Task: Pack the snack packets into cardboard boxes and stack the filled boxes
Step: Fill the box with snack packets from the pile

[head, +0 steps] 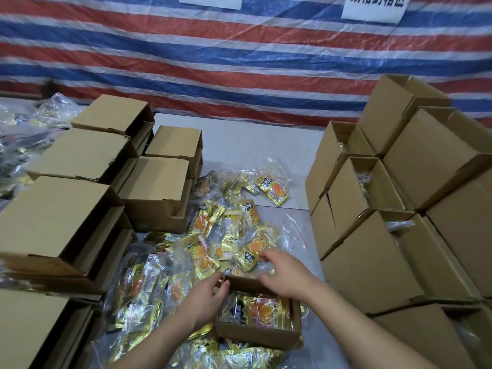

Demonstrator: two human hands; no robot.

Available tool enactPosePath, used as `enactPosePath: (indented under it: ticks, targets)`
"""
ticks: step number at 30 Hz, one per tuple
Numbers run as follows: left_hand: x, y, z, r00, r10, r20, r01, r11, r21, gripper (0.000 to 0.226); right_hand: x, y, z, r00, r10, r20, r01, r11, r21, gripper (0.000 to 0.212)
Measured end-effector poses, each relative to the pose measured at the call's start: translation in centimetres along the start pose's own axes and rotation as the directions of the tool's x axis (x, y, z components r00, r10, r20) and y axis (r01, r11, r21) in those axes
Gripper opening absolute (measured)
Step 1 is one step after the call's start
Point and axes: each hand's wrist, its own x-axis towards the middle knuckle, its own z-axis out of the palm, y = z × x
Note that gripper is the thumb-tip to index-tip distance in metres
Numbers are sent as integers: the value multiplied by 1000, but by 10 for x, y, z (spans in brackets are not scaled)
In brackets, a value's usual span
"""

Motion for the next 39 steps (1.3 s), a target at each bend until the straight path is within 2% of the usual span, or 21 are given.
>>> enactPosePath:
  ticks: [2,4,6,8,13,17,19,23,27,30,33,36,39]
  targets:
    - [-1,1,0,1000,-4,-1,4,1000,3,36,5,7,6,993,50,105,-34,988,-148,58]
    - [-2,2,0,1000,-15,-2,15,1000,-9,37,7,12,17,979,78,189,-34,974,-226,48]
    - [-2,4,0,1000,-12,-1,12,1000,-6,34,8,17,28,974,82,210,-16,955,-298,31]
    - [-2,6,1,1000,-13,-2,13,1000,-14,31,9,21,34,978,92,188,-20,936,-352,26]
    - [-1,17,-2,996,-89,-9,87,988,-126,32,13,28,33,981,89,172,-33,952,-303,21]
    - [6,39,-9,999,-16,-31,13,994,-105,31,11,36,18,988,121,96,-101,976,-193,15]
    - [9,53,-7,999,21,-28,-25,990,-141,47,10,40,10,988,148,33,-142,980,-137,13]
    - [10,86,4,996,-2,-86,-26,944,-327,99,9,47,-6,968,225,-109,-228,973,-19,15]
    - [13,112,11,989,-84,-122,20,890,-456,113,8,55,-16,920,322,-225,-309,947,91,10]
    - [12,126,23,996,-84,10,76,842,-534,106,8,59,-25,872,419,-252,-367,901,229,10]
    - [8,144,38,997,-23,79,60,864,-500,90,9,56,-35,849,458,-263,-378,875,303,12]
    - [12,161,44,998,-11,62,36,909,-414,74,8,46,-48,844,464,-268,-387,874,296,14]
    - [24,182,40,1000,-12,-5,9,946,-325,57,-1,34,-70,863,440,-247,-382,890,250,26]
